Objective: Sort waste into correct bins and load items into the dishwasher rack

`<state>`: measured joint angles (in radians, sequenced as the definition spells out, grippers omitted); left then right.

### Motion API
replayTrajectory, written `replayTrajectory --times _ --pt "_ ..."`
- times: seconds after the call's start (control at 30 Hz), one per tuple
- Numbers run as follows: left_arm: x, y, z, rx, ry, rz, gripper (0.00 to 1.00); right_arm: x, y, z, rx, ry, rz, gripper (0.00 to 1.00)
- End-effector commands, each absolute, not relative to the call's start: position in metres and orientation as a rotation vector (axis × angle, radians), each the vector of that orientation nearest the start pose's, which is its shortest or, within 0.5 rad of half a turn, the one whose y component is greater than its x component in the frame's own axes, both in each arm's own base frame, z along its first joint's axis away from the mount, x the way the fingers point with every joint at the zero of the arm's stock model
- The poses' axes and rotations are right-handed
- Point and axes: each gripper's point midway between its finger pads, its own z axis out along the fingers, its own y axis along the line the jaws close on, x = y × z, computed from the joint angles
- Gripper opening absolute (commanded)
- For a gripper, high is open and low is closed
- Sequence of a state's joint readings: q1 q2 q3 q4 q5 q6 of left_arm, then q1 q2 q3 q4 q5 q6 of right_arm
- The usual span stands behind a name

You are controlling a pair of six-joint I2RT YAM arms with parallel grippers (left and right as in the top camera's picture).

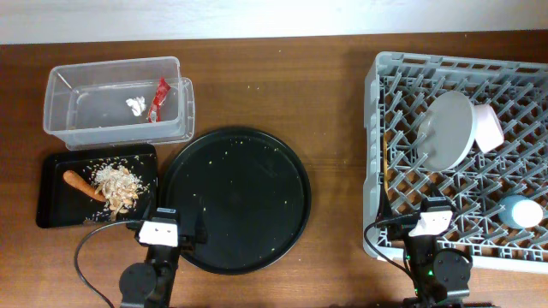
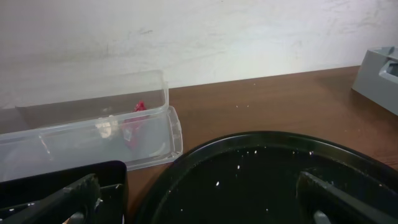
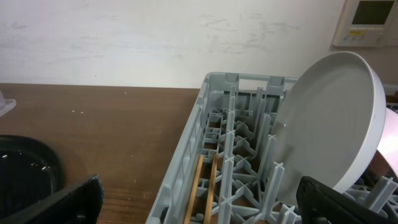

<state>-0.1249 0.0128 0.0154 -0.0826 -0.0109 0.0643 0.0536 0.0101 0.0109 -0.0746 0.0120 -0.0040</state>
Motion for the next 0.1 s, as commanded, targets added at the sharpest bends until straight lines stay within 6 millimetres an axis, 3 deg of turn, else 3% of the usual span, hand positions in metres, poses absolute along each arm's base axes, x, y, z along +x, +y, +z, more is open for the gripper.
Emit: replayTrajectory --times 0.0,0.07 --pt "0.2441 -0.03 0.1559 0.171 1.643 -0.03 0.99 0.2458 0.0096 0.1556 -0.027 1.649 0.022 0.98" --pt "0.2441 -0.03 0.1559 0.171 1.643 -0.03 0.99 0.2458 0.0096 0.1556 -0.027 1.649 0.022 0.98"
